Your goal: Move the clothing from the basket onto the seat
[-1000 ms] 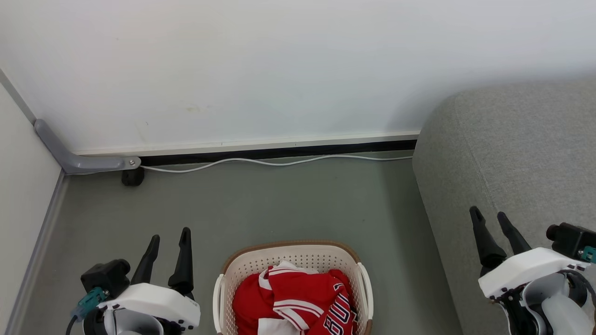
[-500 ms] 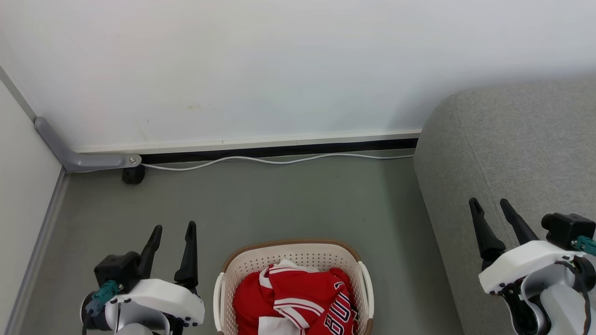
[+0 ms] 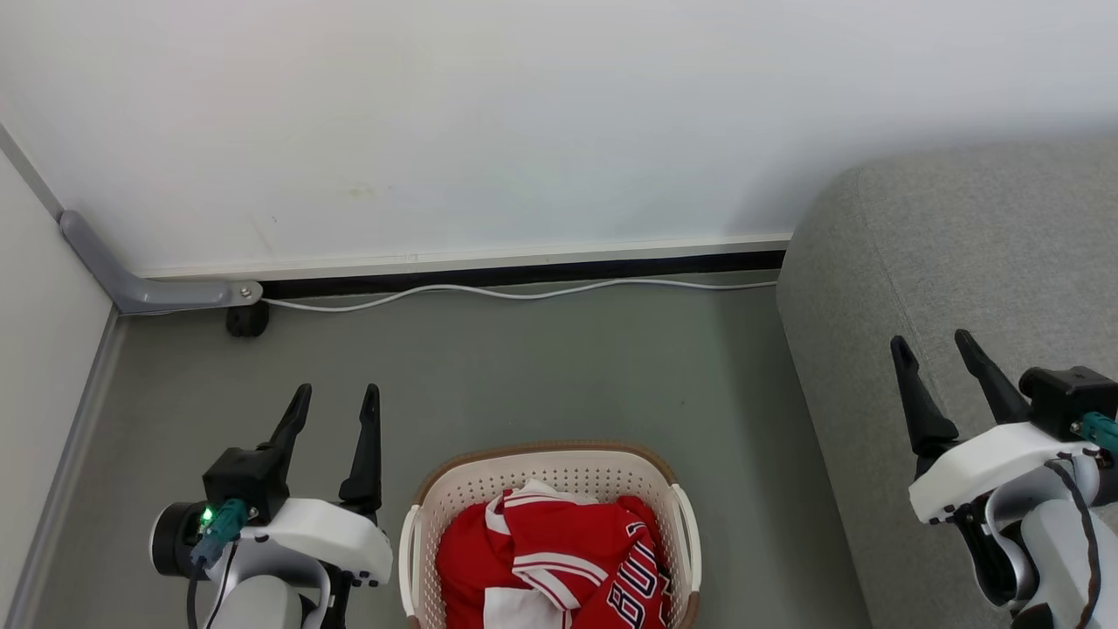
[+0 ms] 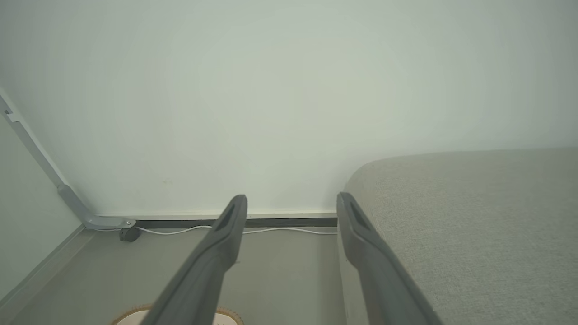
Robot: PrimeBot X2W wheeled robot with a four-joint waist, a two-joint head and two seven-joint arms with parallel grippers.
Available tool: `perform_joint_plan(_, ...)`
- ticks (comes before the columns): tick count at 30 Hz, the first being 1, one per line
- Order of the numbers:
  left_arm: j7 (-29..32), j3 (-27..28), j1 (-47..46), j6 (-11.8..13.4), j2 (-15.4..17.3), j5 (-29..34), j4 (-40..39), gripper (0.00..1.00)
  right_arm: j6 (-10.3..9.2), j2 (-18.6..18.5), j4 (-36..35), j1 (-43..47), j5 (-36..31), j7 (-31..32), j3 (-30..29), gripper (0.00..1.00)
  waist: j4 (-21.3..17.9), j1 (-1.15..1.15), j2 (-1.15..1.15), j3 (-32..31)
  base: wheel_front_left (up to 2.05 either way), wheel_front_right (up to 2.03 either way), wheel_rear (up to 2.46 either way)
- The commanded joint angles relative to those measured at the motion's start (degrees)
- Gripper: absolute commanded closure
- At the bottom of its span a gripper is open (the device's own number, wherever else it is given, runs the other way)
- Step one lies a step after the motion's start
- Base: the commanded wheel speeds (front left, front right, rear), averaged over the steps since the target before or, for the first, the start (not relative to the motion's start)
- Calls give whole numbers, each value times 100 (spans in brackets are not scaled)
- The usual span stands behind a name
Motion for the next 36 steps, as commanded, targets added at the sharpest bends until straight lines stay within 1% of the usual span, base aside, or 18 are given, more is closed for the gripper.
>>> perform_joint_plan(1,-98,137,-342,82,123,225,-107,0,25,-122,-107,-218,-194,-143,97,0,-6,0,0,10,0,0,0)
perform_joint_plan(3,-124,132,-363,103,126,330,-90,0,25,-123,-104,-236,-288,-169,84,0,-11,0,0,19,0,0,0)
perform_joint_plan(6,-124,129,-365,125,126,293,-81,0,25,-126,-110,-237,-286,-169,28,0,-8,0,0,42,0,0,0)
perform_joint_plan(13,-124,165,-341,192,126,78,-39,0,25,-91,-101,-226,-275,-169,-165,0,-2,0,0,84,0,0,0)
perform_joint_plan(23,-124,45,-325,254,126,-54,-66,0,25,-93,-236,-253,-300,-169,-181,0,-9,0,0,211,0,0,0)
perform_joint_plan(30,-124,-197,-360,429,126,-261,-81,0,25,-169,-621,-355,-252,-169,-223,0,-45,0,0,588,0,0,0)
perform_joint_plan(36,-124,-618,-510,711,126,-547,-122,0,25,-324,-1130,-469,-124,-169,-171,0,-114,0,0,1226,0,0,0)
